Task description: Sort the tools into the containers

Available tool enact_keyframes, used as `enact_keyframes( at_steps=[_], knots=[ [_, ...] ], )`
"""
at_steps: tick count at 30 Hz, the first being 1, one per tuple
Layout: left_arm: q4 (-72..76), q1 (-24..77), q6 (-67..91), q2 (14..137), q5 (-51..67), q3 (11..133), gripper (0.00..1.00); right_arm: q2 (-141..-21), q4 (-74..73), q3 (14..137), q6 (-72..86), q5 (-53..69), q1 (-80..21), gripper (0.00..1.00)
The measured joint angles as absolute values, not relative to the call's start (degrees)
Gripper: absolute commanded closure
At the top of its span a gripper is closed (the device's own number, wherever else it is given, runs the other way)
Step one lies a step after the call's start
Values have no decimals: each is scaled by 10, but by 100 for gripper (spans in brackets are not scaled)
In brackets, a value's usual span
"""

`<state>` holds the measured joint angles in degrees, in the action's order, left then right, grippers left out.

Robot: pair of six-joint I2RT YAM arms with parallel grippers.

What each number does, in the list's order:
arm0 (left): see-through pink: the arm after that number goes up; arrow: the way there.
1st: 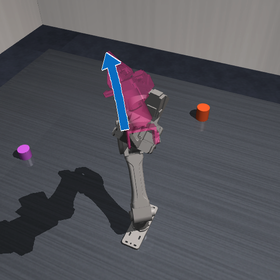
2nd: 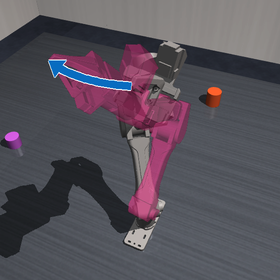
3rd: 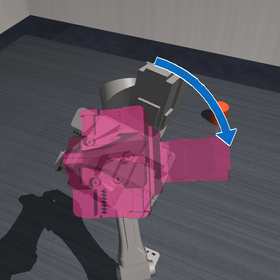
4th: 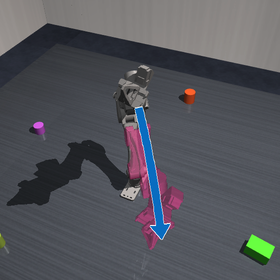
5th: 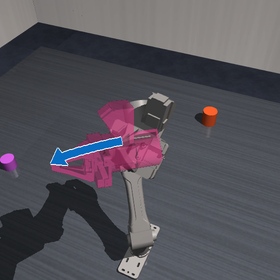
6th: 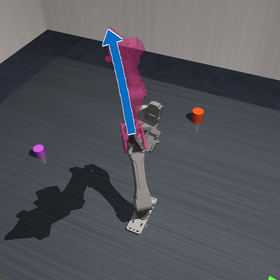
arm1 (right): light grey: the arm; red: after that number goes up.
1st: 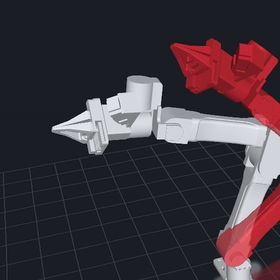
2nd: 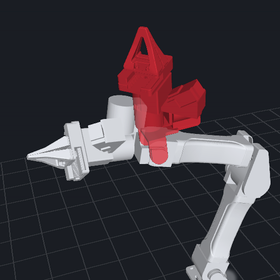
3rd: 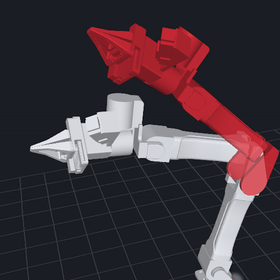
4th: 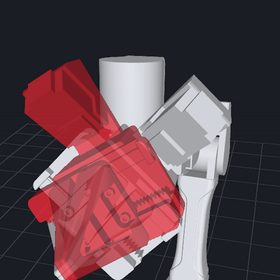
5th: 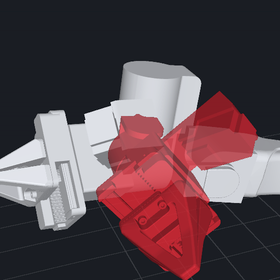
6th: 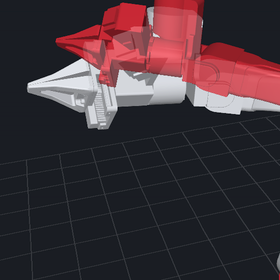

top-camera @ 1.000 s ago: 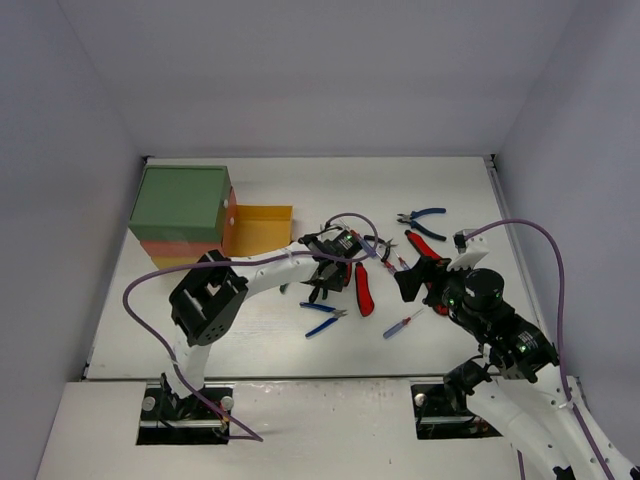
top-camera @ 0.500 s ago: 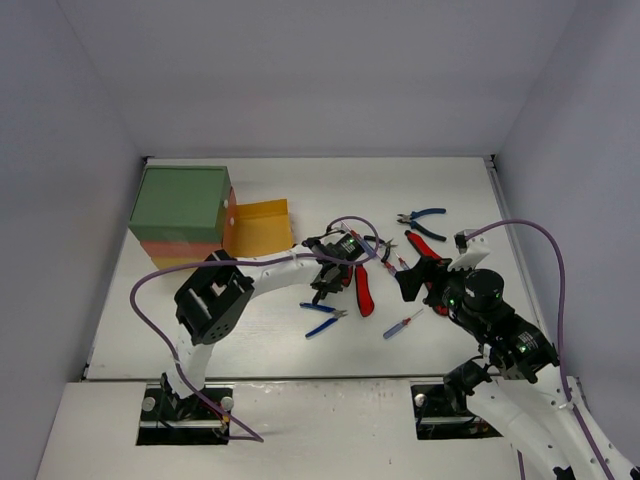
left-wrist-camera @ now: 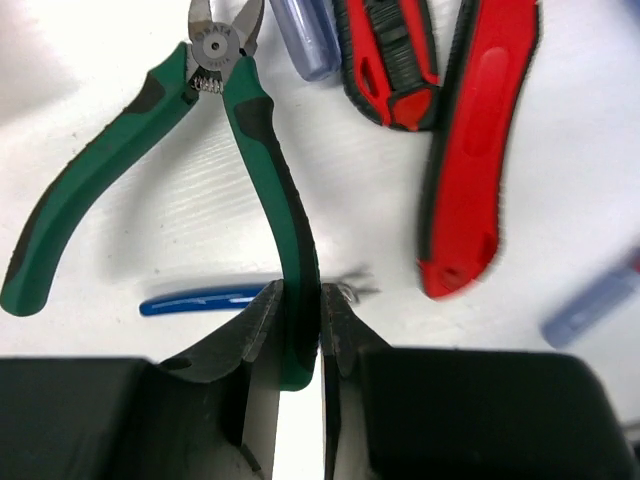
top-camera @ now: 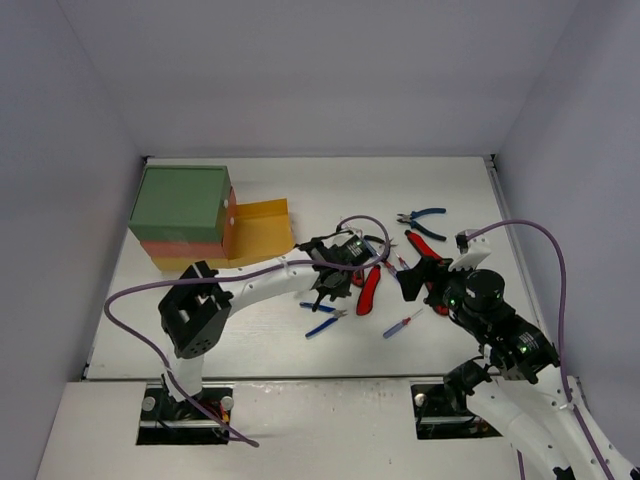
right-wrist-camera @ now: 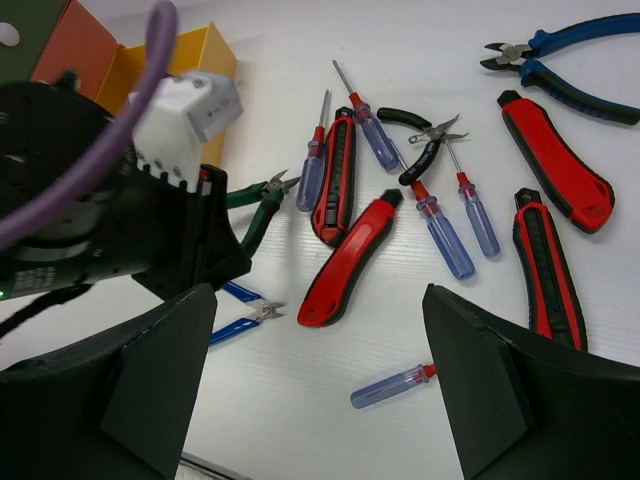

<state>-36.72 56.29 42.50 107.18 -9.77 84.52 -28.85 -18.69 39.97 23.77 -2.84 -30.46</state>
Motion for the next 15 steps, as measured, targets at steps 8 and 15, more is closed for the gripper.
enact_keyframes(
  at_steps=[8,15],
  knots=[
    [-419,545,368,1005,-135,920,100,-284,-187,400,238,-29,-305,18],
    [-438,430,314,986,-166,931,100,-284,-187,400,238,-31,-305,18]
  ],
)
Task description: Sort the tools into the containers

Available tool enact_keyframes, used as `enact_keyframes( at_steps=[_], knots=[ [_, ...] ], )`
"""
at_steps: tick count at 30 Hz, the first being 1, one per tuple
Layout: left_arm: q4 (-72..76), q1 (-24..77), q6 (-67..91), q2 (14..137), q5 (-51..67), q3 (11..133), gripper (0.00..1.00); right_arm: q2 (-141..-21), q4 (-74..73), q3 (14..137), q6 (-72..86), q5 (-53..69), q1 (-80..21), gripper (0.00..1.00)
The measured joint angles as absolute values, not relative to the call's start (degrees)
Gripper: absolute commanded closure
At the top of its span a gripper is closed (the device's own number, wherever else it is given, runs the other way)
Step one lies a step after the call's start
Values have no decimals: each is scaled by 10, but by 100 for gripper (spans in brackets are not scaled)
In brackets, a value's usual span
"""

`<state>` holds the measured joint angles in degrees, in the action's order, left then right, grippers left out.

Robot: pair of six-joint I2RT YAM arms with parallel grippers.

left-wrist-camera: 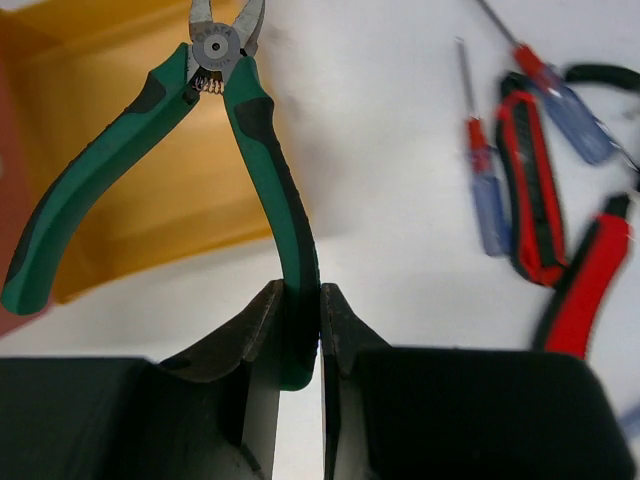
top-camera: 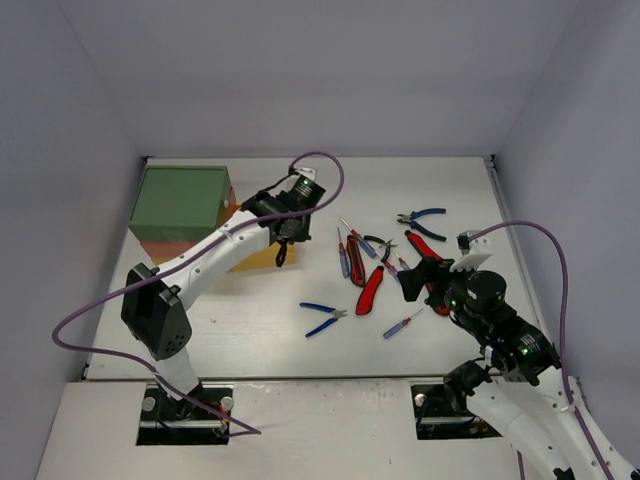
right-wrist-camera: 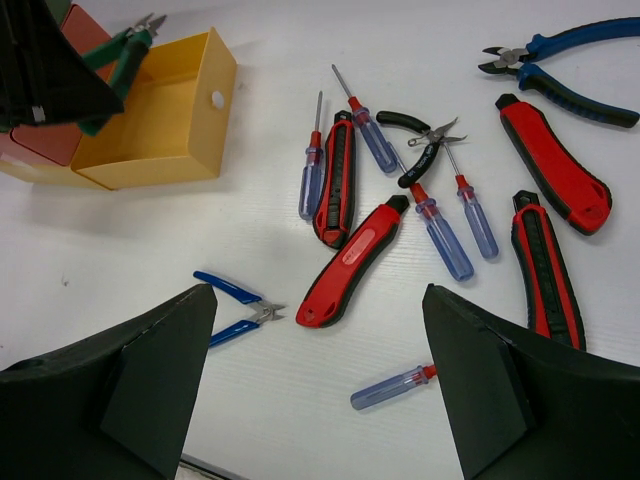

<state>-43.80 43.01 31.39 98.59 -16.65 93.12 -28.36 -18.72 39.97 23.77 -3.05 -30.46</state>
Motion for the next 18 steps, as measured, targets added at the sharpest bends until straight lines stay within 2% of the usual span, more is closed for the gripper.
enact_keyframes(
  at_steps=[6,18],
  knots=[
    [-430,376,265,994,-189,932,100,-284,-187,400,238,-31,-305,18],
    [-370,339,236,1059,-189,892,100,-283,-187,400,238,-31,-306,18]
  ],
)
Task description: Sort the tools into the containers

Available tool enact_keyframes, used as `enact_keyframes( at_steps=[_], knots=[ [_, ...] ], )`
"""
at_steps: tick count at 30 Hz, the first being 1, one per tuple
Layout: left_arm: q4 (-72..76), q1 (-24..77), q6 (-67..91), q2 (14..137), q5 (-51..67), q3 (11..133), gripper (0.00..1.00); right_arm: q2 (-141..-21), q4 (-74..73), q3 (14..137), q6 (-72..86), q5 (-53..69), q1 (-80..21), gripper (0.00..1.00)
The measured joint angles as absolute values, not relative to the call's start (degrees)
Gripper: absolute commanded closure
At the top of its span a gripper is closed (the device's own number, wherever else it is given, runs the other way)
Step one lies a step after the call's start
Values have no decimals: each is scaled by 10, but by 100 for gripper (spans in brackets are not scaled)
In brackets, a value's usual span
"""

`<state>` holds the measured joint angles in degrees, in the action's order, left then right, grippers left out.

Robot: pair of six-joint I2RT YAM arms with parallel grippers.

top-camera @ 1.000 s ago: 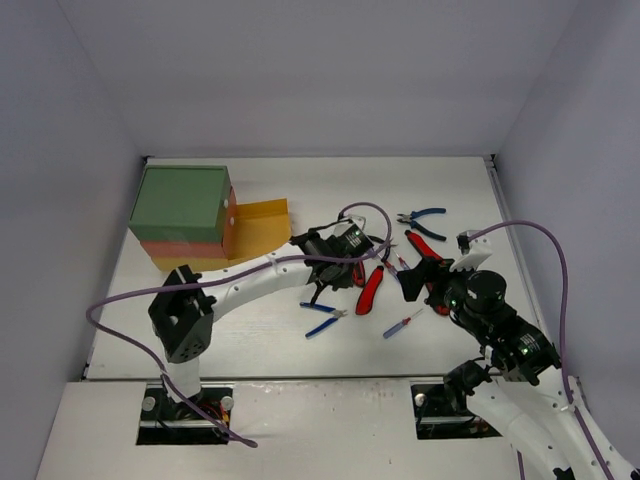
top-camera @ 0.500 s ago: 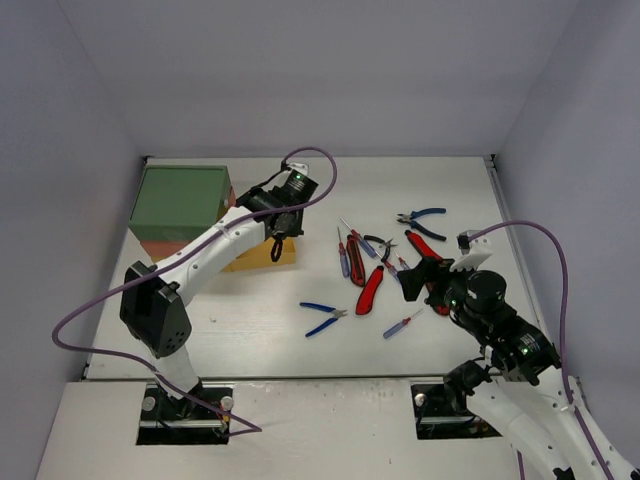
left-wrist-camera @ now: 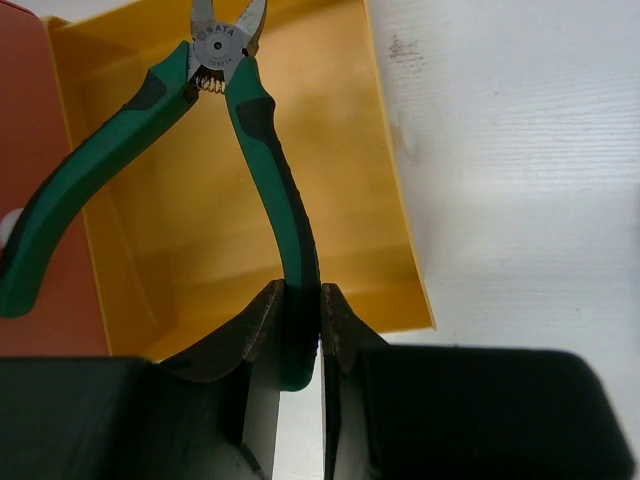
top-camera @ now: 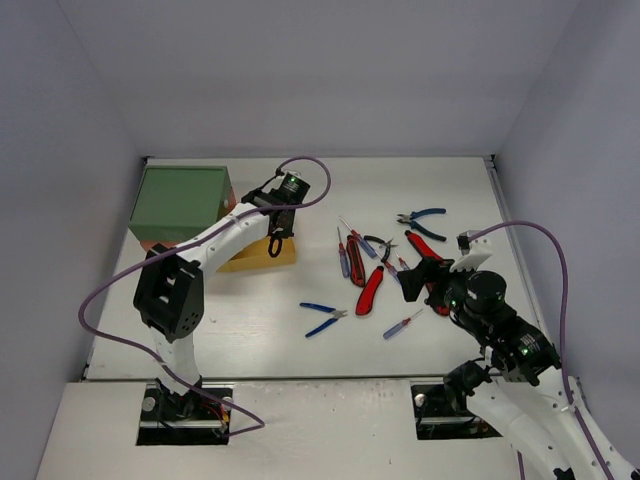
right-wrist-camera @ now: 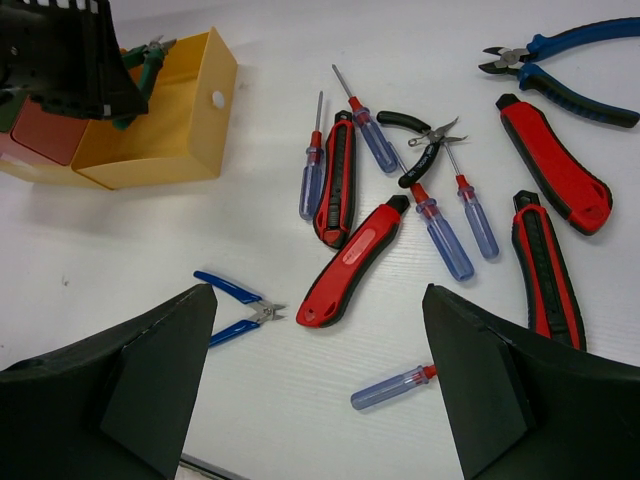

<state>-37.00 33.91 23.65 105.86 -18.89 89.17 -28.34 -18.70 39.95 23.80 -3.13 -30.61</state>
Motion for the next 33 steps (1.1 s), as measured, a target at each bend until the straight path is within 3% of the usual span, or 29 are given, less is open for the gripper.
enact_keyframes(
  at_steps=[19,33],
  knots=[
    [-315,342,240,1029,-118,776,100,-284,-187,399,239,-37,-309,18],
    [-288,343,184,1016,-142,787,100,-290,-187,400,239,-37,-309,18]
  ],
)
